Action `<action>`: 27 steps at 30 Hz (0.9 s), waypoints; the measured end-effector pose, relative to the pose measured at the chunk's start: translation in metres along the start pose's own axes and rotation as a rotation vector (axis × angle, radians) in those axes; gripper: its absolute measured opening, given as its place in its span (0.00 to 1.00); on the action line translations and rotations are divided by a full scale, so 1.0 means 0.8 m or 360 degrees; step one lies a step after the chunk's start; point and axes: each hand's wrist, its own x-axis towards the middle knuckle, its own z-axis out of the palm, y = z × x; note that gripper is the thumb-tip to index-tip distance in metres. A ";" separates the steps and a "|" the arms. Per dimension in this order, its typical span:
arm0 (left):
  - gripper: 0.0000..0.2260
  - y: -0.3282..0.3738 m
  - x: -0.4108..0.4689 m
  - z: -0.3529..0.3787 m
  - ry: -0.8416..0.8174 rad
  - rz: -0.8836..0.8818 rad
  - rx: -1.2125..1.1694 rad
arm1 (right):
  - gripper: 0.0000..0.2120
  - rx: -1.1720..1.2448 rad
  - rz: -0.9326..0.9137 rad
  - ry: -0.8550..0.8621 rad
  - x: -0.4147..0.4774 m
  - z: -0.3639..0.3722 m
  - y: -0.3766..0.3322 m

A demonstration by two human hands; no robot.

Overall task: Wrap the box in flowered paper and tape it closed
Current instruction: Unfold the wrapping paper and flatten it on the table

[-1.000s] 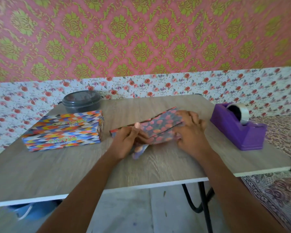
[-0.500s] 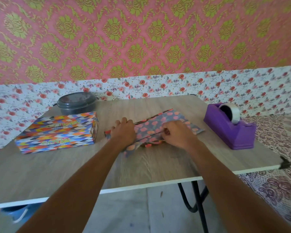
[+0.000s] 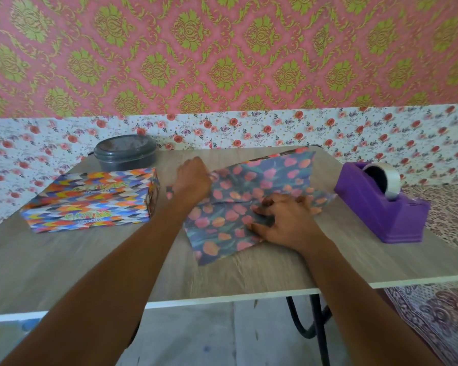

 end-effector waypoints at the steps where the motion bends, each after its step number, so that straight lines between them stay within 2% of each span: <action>1: 0.10 0.006 0.002 -0.009 0.0021 -0.0004 -0.0068 | 0.36 -0.0030 0.0012 -0.0006 0.000 -0.001 -0.001; 3: 0.08 0.017 0.004 -0.025 0.0052 -0.0030 -0.0144 | 0.38 -0.0042 0.0008 0.0020 -0.001 0.000 -0.003; 5: 0.04 0.029 0.002 -0.036 0.0047 0.0004 -0.0104 | 0.35 0.0019 -0.0038 0.0108 -0.002 0.003 -0.004; 8: 0.10 0.036 0.007 -0.046 0.0033 0.0024 -0.0160 | 0.28 0.0178 -0.0111 0.0250 -0.004 0.009 -0.003; 11: 0.10 0.032 0.009 -0.054 -0.0066 -0.0044 -0.0298 | 0.28 0.0363 -0.0109 0.0137 -0.003 0.010 0.002; 13: 0.09 0.027 0.008 -0.060 -0.0108 -0.0105 -0.0348 | 0.26 0.0435 -0.0130 0.0074 -0.003 0.009 0.007; 16: 0.07 0.022 0.000 -0.066 -0.0304 -0.0245 -0.0427 | 0.23 0.0547 -0.0055 0.0033 0.002 0.002 0.014; 19: 0.02 0.018 -0.011 -0.069 -0.0464 -0.0431 -0.0474 | 0.26 0.0338 0.0152 -0.0049 0.021 -0.011 0.013; 22: 0.09 0.016 -0.032 -0.069 -0.0516 -0.0464 -0.0644 | 0.22 0.0101 0.0264 -0.0118 0.040 -0.020 0.000; 23: 0.11 0.013 -0.040 -0.067 -0.0502 -0.0463 -0.0620 | 0.21 0.0139 0.0304 -0.0140 0.043 -0.018 -0.006; 24: 0.13 0.009 -0.053 -0.065 -0.0500 -0.0545 -0.0774 | 0.20 0.0217 0.0339 -0.0178 0.043 -0.014 -0.011; 25: 0.13 0.005 -0.063 -0.064 -0.0527 -0.0557 -0.0794 | 0.22 0.0277 0.0375 -0.0209 0.039 -0.006 -0.016; 26: 0.11 0.002 -0.072 -0.065 -0.0549 -0.0637 -0.0924 | 0.27 0.0280 0.0394 -0.0231 0.032 0.004 -0.021; 27: 0.08 -0.005 -0.073 -0.060 -0.0543 -0.0619 -0.0903 | 0.33 0.0218 0.0405 -0.0245 0.023 0.011 -0.025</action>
